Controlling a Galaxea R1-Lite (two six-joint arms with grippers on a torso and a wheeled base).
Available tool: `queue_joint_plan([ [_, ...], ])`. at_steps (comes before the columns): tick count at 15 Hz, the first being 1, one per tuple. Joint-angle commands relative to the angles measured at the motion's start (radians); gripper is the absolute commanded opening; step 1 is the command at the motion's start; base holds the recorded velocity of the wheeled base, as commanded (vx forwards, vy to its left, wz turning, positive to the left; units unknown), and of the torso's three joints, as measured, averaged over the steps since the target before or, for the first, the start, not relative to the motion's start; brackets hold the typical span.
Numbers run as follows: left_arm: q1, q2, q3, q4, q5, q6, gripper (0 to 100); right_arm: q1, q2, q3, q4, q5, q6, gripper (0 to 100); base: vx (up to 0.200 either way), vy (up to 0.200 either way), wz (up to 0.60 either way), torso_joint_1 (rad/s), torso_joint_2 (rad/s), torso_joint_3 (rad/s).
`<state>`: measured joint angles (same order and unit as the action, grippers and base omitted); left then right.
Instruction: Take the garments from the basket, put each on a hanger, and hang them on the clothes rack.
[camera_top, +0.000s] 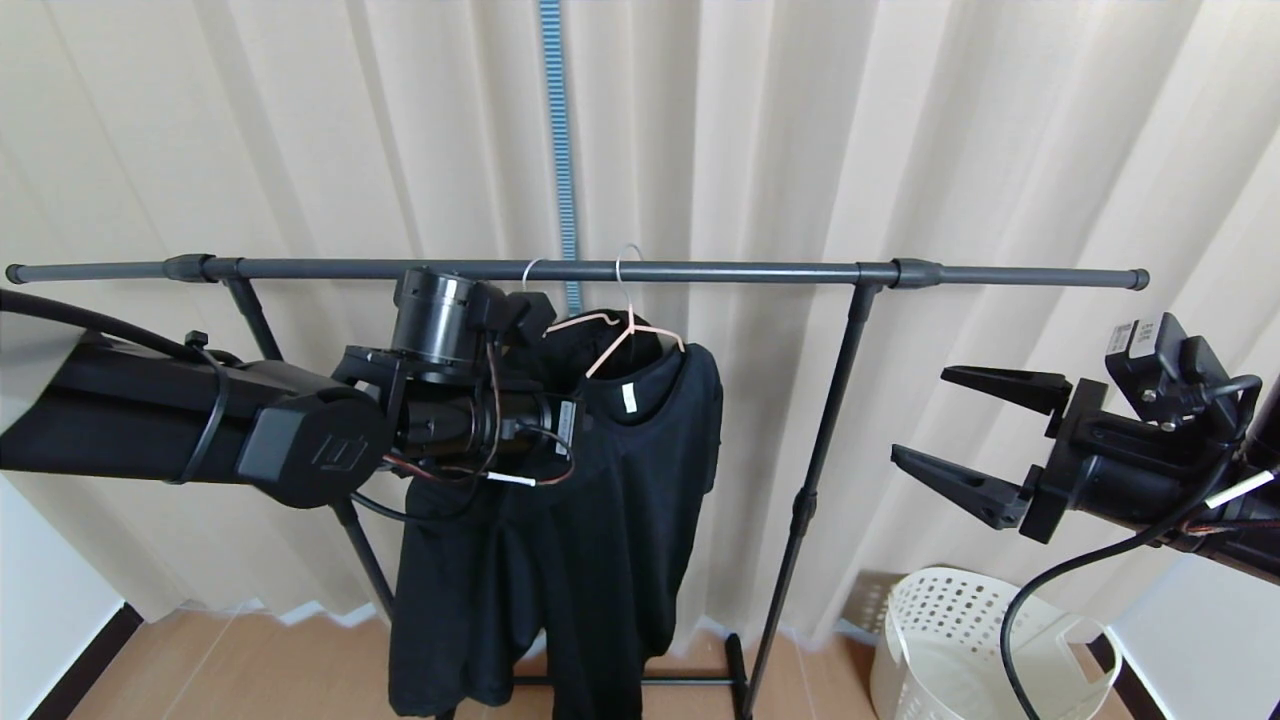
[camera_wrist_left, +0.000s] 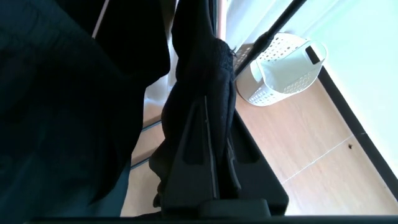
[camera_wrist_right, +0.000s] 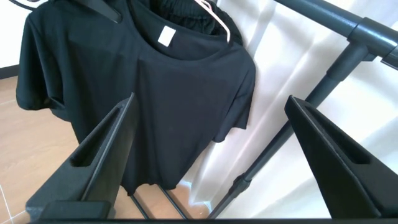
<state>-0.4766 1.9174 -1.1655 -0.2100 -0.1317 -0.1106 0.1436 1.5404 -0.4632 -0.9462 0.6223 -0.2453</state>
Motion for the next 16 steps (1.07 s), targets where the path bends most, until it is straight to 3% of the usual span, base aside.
queue_joint_plan([
  [1,0.000,0.011,-0.002,0.000,0.000,0.000,0,0.001,0.003,0.000,0.000,0.000,0.000,100,0.000,0.000,0.00,0.000,0.00,0.000],
  [12,0.000,0.018,0.010,0.000,0.003,0.000,0,0.001,0.003,-0.002,0.000,0.000,0.000,100,0.000,0.000,0.00,0.000,0.00,0.000],
  [15,-0.002,0.018,0.046,-0.049,0.034,0.003,0,0.001,0.001,-0.002,0.000,0.000,0.000,100,0.000,0.000,0.00,0.000,0.00,0.000],
  [16,-0.002,0.017,0.069,-0.085,0.038,0.006,100,0.001,0.001,0.000,-0.002,0.000,0.000,100,0.000,0.000,0.00,0.000,0.00,0.000],
])
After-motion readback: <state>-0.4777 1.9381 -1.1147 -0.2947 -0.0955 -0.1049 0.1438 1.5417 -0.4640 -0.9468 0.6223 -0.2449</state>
